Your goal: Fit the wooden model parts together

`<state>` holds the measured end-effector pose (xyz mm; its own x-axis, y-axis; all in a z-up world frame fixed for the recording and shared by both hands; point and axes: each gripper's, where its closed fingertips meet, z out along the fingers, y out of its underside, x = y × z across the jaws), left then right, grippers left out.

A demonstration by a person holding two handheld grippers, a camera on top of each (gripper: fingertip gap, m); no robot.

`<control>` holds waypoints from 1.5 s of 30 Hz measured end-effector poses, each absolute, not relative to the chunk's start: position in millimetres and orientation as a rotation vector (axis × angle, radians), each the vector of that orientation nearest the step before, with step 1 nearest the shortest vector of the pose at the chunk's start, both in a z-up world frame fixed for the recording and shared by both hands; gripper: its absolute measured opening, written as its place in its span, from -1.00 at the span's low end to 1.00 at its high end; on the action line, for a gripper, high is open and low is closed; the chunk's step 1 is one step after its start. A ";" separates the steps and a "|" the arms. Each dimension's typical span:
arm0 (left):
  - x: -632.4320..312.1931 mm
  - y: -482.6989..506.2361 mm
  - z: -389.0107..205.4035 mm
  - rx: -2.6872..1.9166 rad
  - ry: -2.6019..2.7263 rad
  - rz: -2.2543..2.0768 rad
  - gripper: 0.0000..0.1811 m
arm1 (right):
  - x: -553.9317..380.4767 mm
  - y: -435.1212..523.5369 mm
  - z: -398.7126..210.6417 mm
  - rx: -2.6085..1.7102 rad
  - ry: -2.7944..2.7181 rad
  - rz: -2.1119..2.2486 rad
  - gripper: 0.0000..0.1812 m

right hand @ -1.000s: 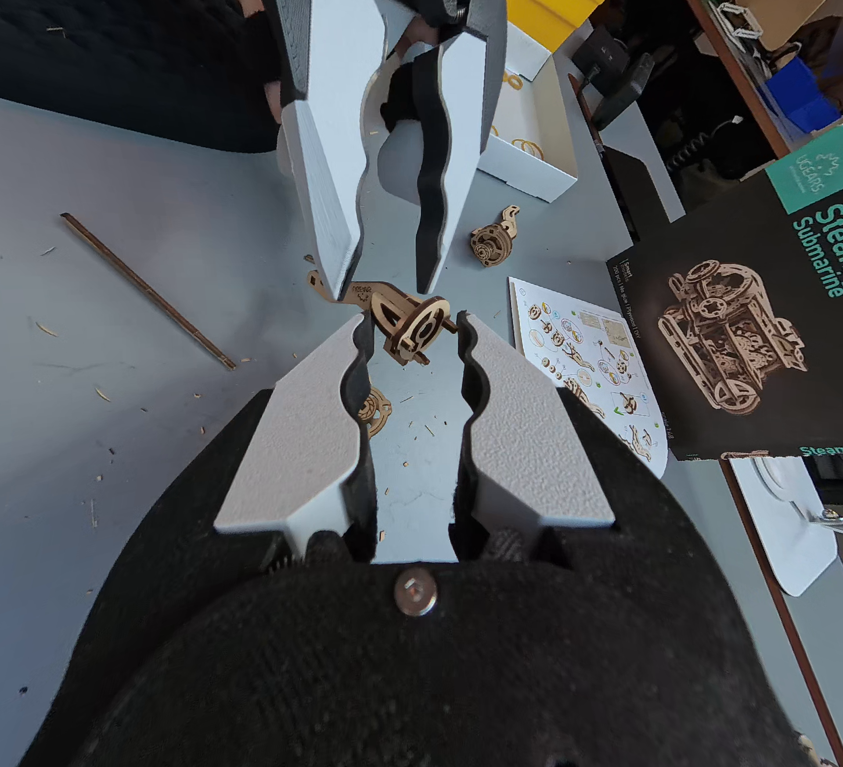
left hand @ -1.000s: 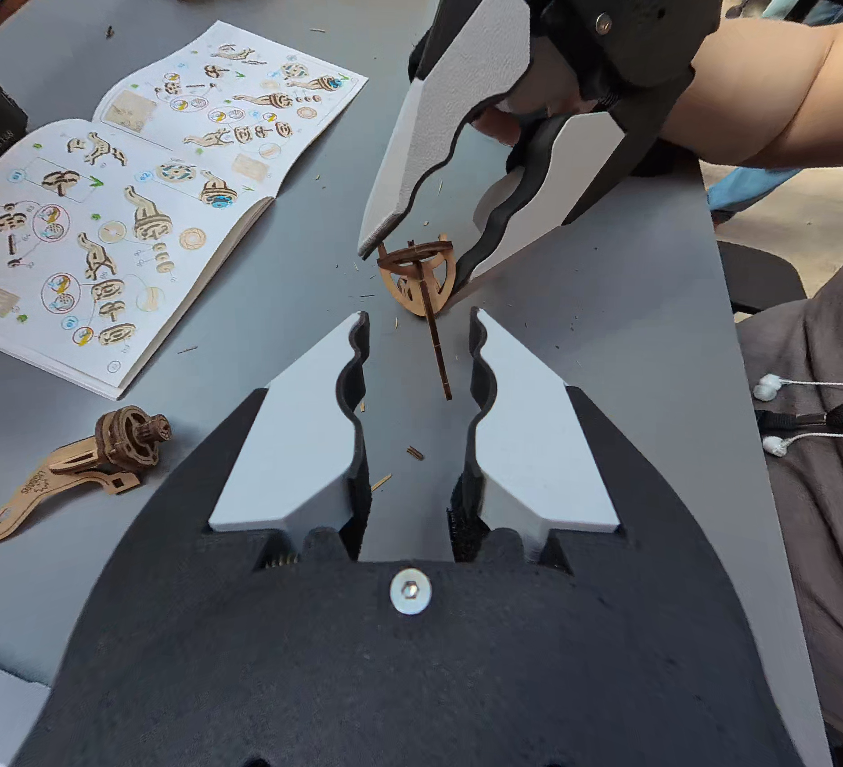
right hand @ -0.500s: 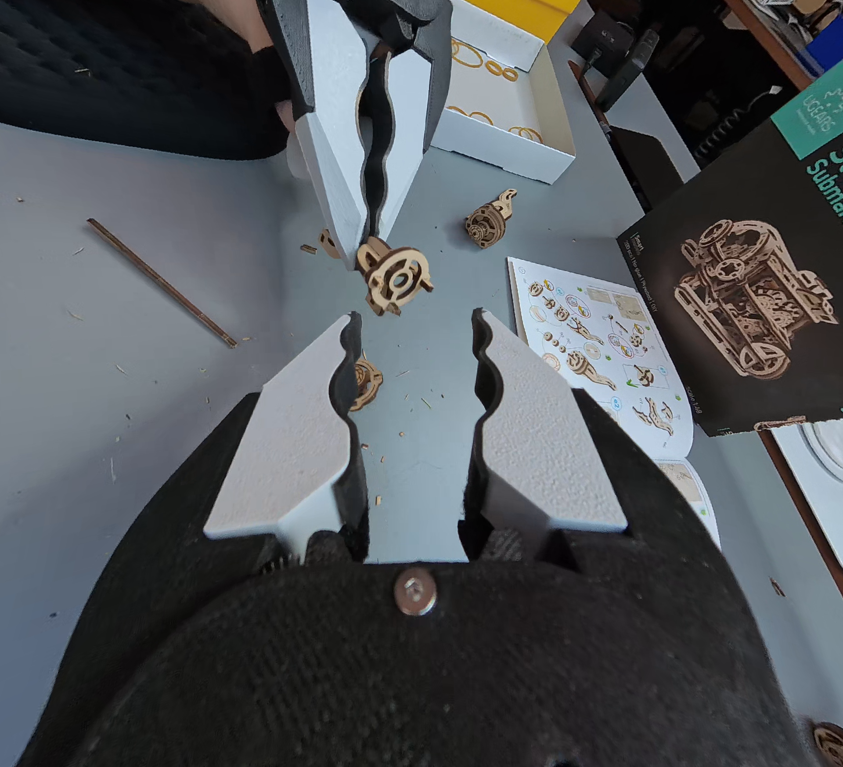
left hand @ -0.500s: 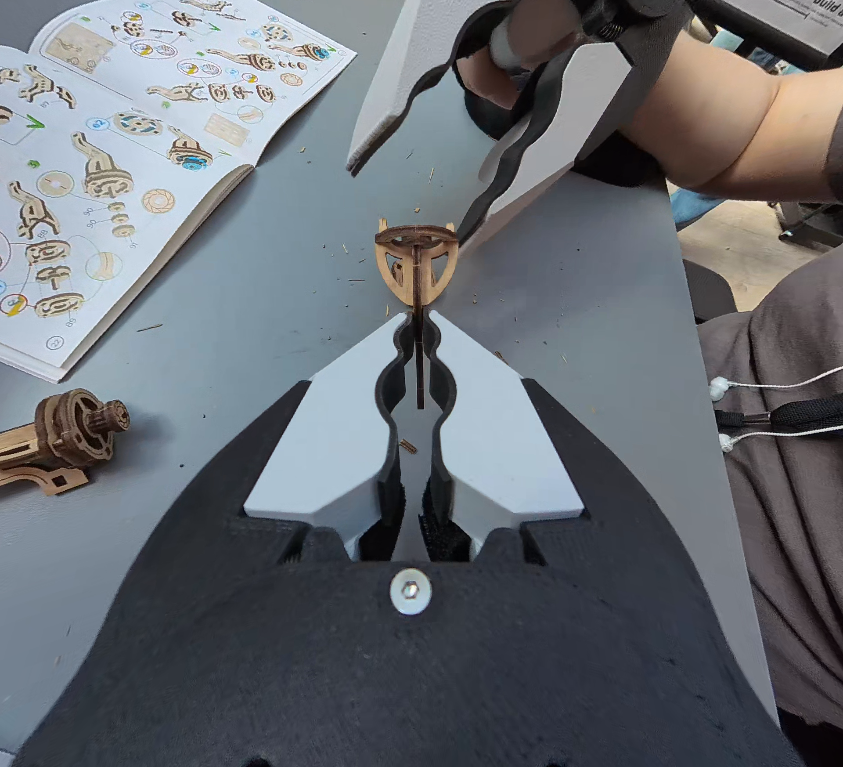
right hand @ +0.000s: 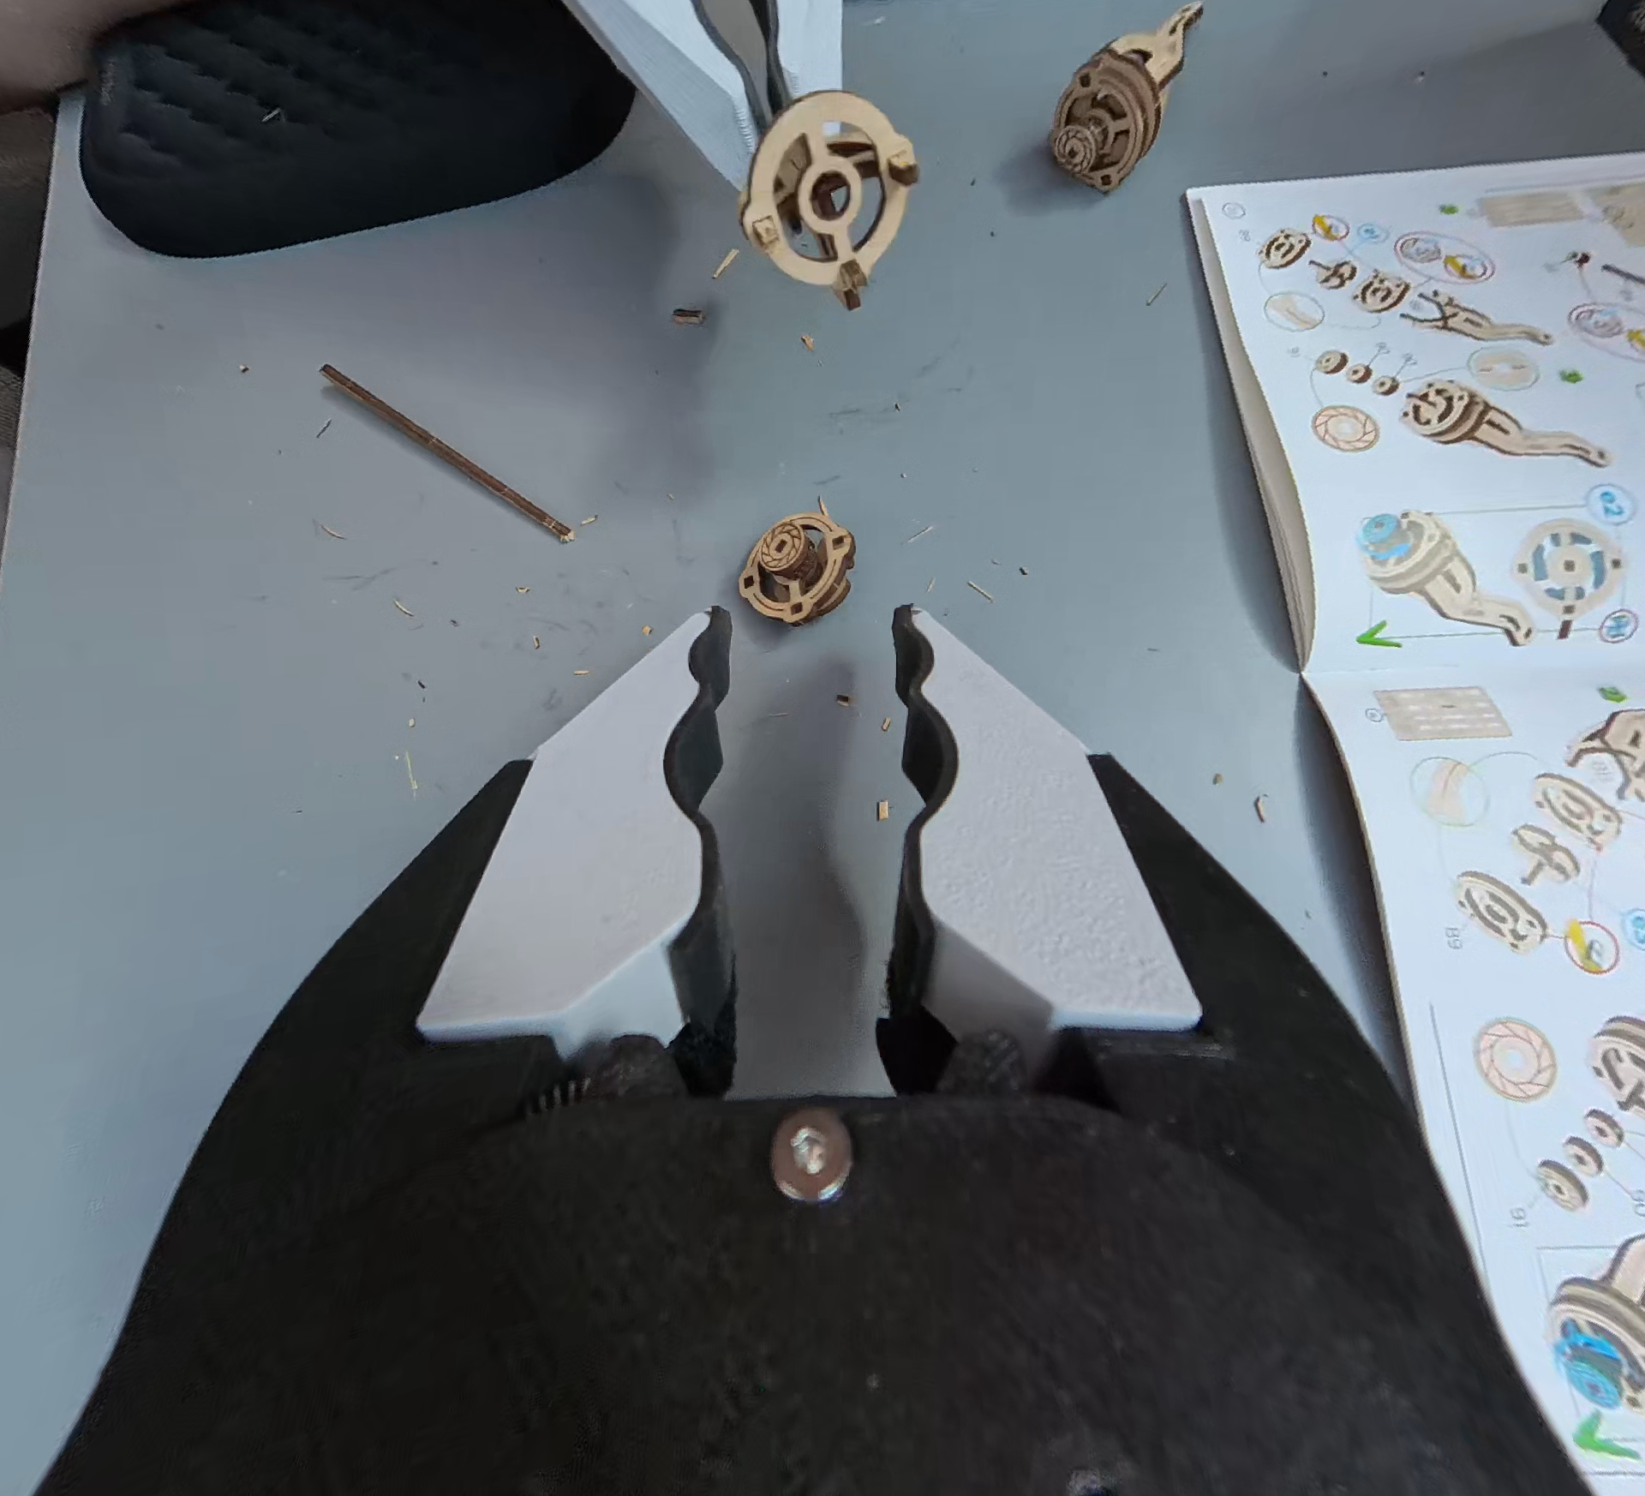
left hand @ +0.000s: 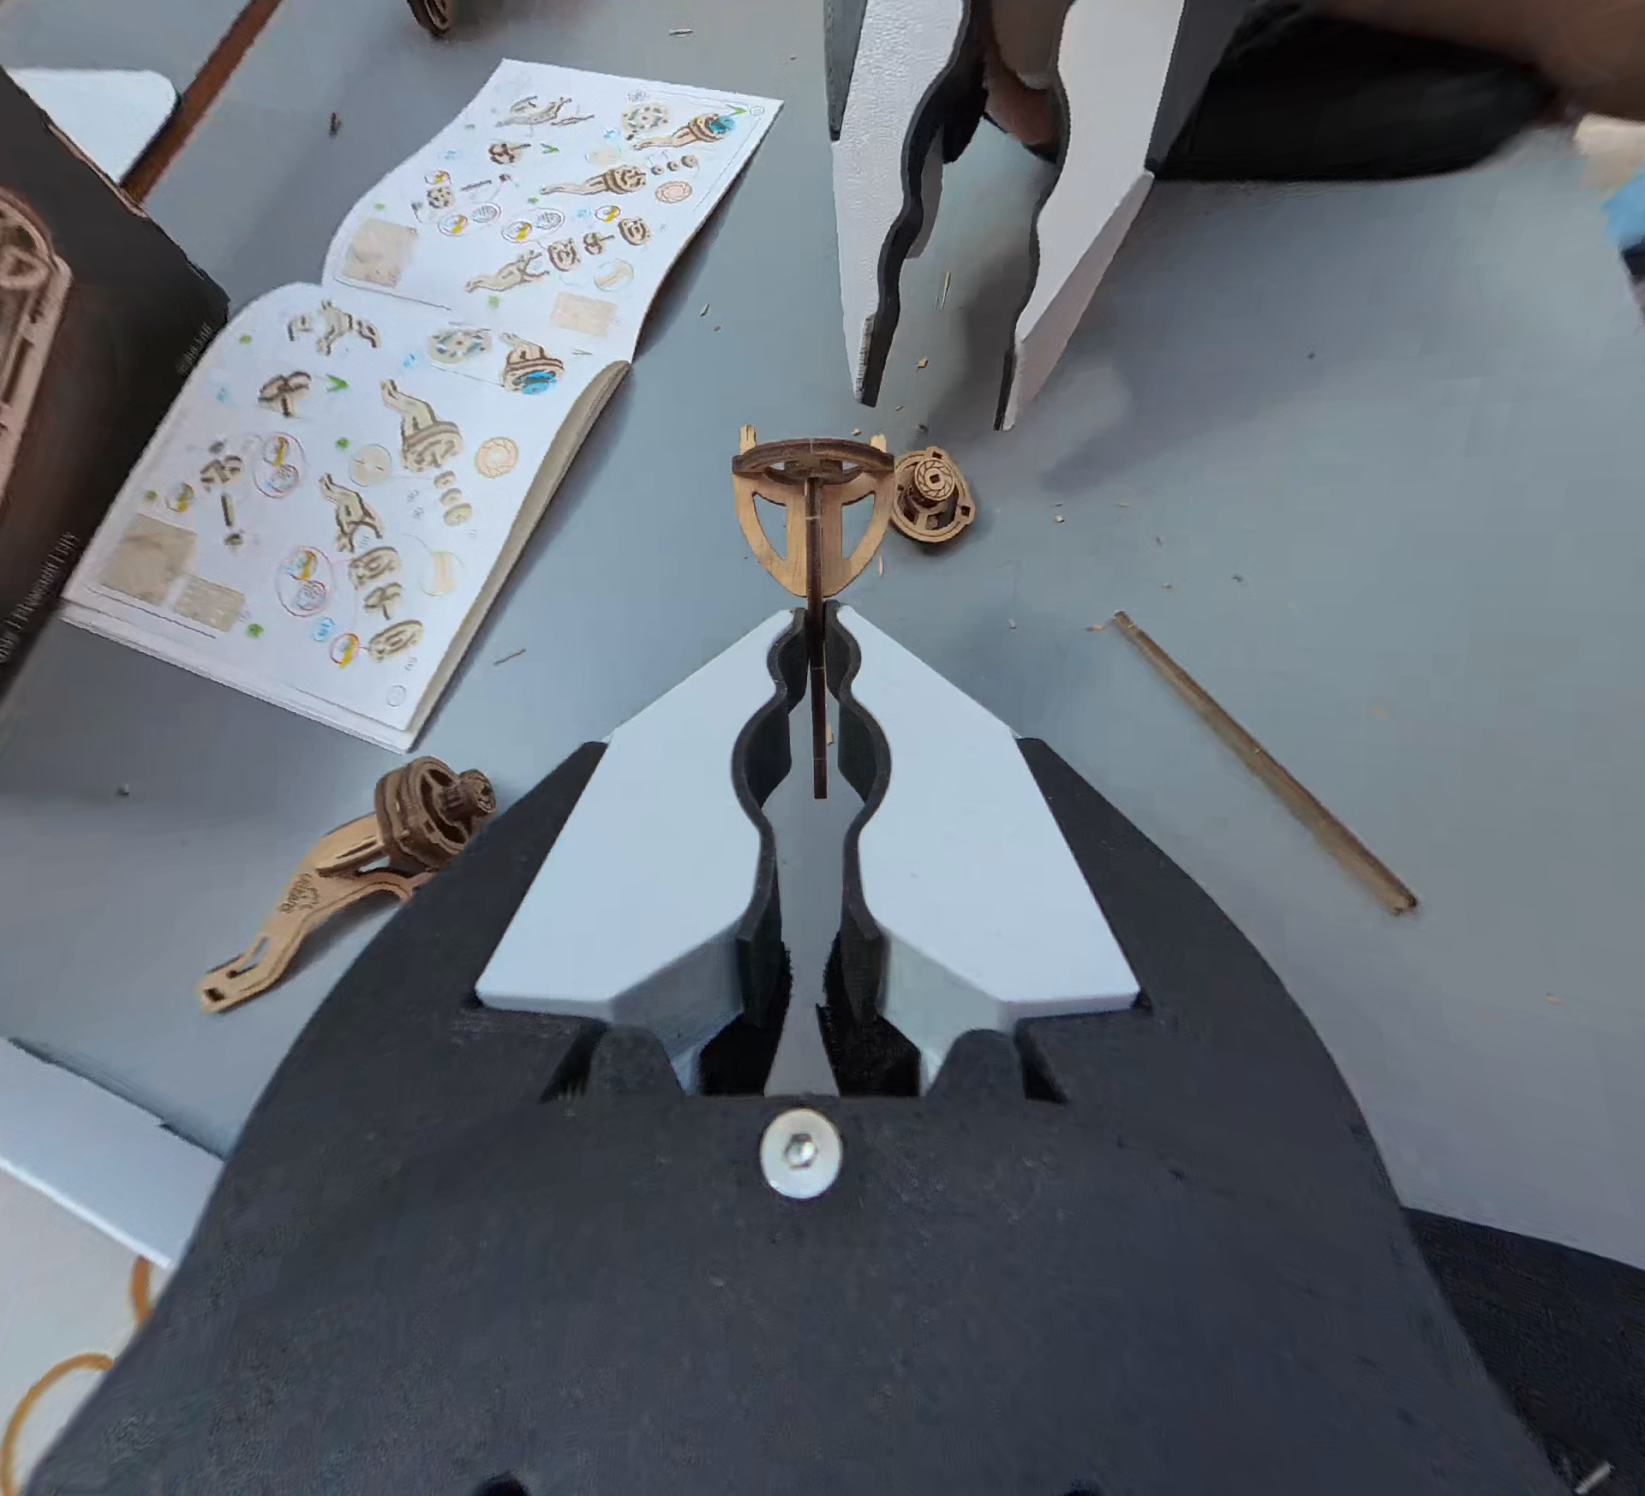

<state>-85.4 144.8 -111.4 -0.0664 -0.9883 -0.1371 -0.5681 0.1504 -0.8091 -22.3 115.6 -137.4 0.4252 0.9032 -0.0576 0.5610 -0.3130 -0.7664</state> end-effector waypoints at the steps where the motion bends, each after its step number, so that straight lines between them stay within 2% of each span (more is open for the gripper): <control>1: -85.1 144.5 -112.3 -1.427 1.755 -0.679 -1.00 | -21.3 116.0 -141.0 -2.039 -1.215 0.660 -0.61; 7: -79.5 136.0 -104.4 -1.041 1.814 -0.345 -1.00 | -32.1 111.1 -127.9 -1.998 -1.172 0.787 -0.61; 11: -75.6 133.6 -93.6 -0.821 1.775 -0.118 -1.00 | -47.2 102.7 -79.5 -1.746 -1.115 0.930 -0.42; 17: -71.0 125.8 -75.3 -0.712 1.699 -0.041 -1.00 | -61.1 103.5 -63.3 -1.684 -1.026 0.911 -0.38; 22: -69.9 125.2 -72.9 -0.654 1.680 0.031 -1.00 | -67.8 108.0 -65.0 -1.700 -0.972 0.866 -0.40; 26: -69.0 122.2 -76.3 -0.643 1.700 0.030 -1.00 | -69.4 108.2 -67.3 -1.682 -1.010 0.766 -0.64; 28: -69.0 121.1 -76.6 -0.643 1.700 0.017 -1.00 | -69.9 106.7 -67.0 -1.671 -1.023 0.746 -0.68; 30: -68.8 122.3 -72.3 -0.654 1.667 -0.006 -0.99 | -69.0 107.0 -66.4 -1.661 -1.023 0.720 -0.68; 36: -83.3 146.3 -51.3 -0.815 1.549 -0.113 -0.63 | -51.2 114.5 -56.9 -1.578 -0.983 0.425 -0.68; 41: -83.9 161.8 -50.4 -1.157 1.401 -0.542 -0.73 | -24.5 115.2 -58.3 -1.540 -0.929 -0.019 -0.68; 45: -59.6 139.0 -62.3 -1.527 1.325 -1.090 -0.70 | -7.2 108.0 -63.4 -1.543 -0.875 -0.220 -0.68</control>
<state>-59.6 139.0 -62.3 0.0716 -0.9930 0.0936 -0.2833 -0.1102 -0.9527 -7.2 108.0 -63.4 0.6903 0.3937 0.6070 0.6336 0.0761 -0.7699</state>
